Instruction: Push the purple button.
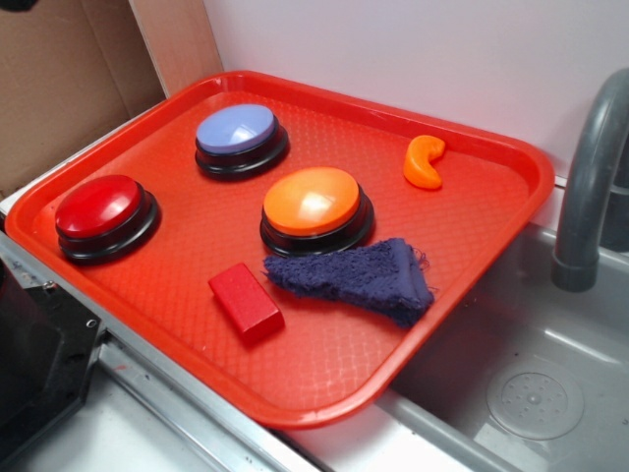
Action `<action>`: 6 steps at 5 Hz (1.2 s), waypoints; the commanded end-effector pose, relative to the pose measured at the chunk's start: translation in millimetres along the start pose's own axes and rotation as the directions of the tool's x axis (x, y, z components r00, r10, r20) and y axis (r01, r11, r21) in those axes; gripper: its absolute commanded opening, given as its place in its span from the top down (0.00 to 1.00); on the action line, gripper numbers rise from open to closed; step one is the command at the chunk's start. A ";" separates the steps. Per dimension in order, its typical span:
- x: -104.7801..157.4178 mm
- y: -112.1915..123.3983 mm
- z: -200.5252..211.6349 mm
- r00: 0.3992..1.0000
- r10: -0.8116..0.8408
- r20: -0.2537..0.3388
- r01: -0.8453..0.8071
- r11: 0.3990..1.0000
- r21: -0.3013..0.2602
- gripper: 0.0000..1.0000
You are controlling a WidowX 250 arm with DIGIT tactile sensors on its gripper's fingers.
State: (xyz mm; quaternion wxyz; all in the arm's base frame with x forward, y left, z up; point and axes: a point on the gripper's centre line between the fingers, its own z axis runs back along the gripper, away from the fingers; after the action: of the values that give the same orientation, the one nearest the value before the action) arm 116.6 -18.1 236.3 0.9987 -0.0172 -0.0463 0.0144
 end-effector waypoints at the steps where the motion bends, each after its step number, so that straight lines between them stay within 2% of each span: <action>1: 0.0 0.0 0.0 1.000 0.000 0.000 0.000 1.000 0.000 0.00; 2: 44.2 31.1 -43.4 0.999 -0.006 -0.050 0.007 1.000 0.019 0.00; 3: 95.3 23.5 -73.4 0.991 -0.127 -0.044 0.131 0.988 0.088 0.00; 4: 129.1 18.3 -99.4 0.982 -0.182 -0.055 0.186 0.978 0.094 0.00; 6: 137.1 3.7 -128.3 0.961 -0.252 -0.117 0.272 0.937 0.219 0.00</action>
State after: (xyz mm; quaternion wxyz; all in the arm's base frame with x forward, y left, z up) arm 256.5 -11.3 110.1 0.9878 0.1025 0.0235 -0.1148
